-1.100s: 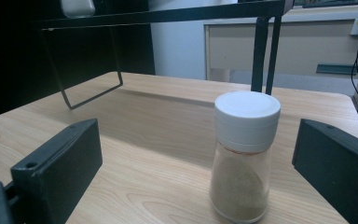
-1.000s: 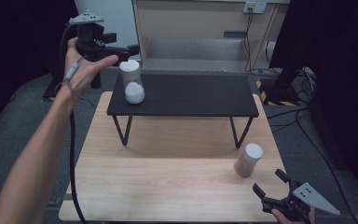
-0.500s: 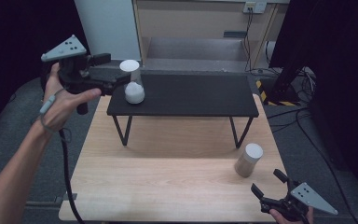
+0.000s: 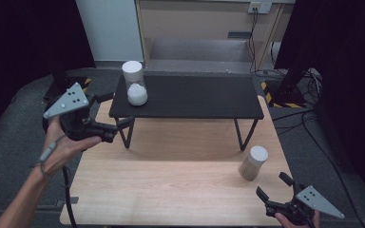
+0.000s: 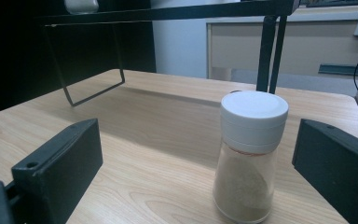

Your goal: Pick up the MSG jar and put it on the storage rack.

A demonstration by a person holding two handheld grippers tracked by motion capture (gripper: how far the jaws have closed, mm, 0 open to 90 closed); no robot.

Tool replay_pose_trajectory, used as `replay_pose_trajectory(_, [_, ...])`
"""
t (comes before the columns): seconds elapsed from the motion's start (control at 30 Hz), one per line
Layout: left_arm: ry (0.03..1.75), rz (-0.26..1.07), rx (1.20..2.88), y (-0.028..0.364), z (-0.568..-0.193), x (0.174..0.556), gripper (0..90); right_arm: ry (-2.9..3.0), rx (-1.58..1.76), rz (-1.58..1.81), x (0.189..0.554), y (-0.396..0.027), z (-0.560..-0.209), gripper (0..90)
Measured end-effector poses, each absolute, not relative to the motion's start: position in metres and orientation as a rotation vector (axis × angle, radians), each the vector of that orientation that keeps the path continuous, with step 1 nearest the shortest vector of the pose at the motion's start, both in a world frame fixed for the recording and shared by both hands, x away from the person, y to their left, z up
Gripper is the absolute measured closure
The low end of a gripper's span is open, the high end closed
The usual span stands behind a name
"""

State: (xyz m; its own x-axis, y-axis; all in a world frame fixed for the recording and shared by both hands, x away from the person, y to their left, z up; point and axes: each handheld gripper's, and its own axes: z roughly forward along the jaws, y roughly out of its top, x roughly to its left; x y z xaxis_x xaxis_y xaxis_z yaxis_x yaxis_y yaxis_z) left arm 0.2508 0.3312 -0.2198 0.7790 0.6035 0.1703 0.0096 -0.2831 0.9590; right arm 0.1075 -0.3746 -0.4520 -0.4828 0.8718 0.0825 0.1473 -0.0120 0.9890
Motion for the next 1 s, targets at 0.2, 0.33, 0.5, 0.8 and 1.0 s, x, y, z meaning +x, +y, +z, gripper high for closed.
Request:
replay_pose_trajectory(0.2, [0.481, 0.604, 1.761, 0.335, -0.248, 0.240, 5.5, 1.665, 1.070, 1.548, 0.107, -0.375, -0.452, 1.9])
replay_pose_trajectory(0.33, [0.506, 0.592, 1.757, 0.340, -0.270, 0.235, 5.8, 1.668, 1.067, 1.547, 0.108, -0.375, -0.452, 1.9])
replay_pose_trajectory(0.5, [0.533, 0.608, 1.764, 0.344, -0.292, 0.228, 5.8, 1.666, 1.070, 1.547, 0.107, -0.375, -0.452, 1.9])
replay_pose_trajectory(0.8, [0.587, 0.613, 1.776, 0.351, -0.330, 0.214, 5.8, 1.666, 1.070, 1.545, 0.107, -0.374, -0.452, 1.9])
replay_pose_trajectory(1.0, [0.623, 0.603, 1.763, 0.357, -0.352, 0.207, 5.8, 1.667, 1.071, 1.543, 0.108, -0.374, -0.452, 2.0])
